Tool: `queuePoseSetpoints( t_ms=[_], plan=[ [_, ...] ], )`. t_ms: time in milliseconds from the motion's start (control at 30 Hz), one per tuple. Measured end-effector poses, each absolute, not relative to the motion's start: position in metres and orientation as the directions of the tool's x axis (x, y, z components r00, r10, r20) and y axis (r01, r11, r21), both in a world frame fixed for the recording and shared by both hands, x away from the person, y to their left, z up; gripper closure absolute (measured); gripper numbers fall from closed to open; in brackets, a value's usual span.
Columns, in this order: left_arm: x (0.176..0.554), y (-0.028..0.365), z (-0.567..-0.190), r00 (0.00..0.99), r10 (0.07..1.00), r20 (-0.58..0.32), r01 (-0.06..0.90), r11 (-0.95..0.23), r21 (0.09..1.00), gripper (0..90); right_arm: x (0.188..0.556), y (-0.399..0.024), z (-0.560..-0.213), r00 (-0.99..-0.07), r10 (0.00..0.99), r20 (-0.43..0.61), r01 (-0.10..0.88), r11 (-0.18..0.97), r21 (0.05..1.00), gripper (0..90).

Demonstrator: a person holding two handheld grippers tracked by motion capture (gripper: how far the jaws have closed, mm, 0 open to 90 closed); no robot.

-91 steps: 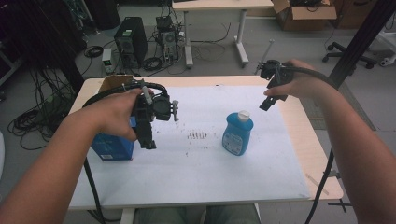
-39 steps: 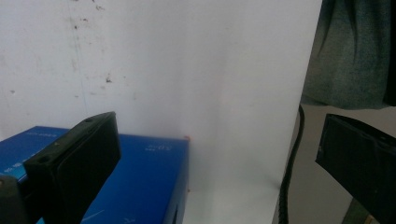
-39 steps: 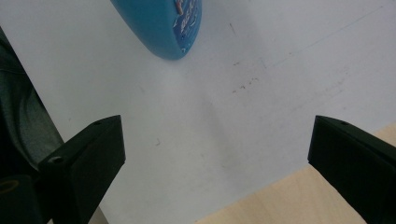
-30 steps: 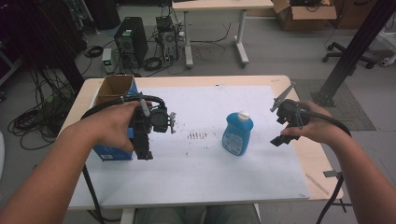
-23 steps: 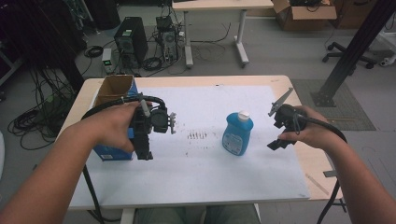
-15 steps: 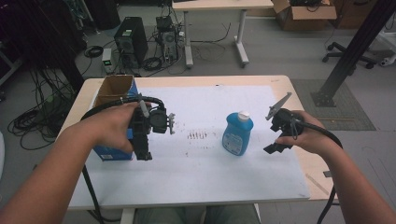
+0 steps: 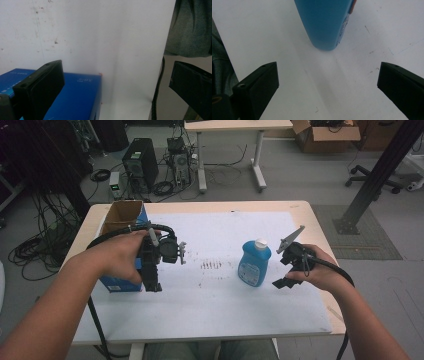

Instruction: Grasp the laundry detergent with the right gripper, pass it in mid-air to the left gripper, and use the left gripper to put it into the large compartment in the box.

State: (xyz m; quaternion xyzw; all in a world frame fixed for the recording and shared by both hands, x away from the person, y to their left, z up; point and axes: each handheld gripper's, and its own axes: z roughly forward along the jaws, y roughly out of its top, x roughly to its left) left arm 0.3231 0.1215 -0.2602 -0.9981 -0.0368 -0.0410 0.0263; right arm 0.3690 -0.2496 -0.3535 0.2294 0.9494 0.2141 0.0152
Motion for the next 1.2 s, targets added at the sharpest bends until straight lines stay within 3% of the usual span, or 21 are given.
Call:
queuePoseSetpoints(
  t_ms=[1200],
  plan=[
    [0.323,0.123,-0.262,0.994,0.076,0.08,0.08,-0.996,-0.04,0.2,0.368,-0.233,-0.384,-0.863,0.5,0.075,0.431,0.652,0.624,3.4]
  ],
)
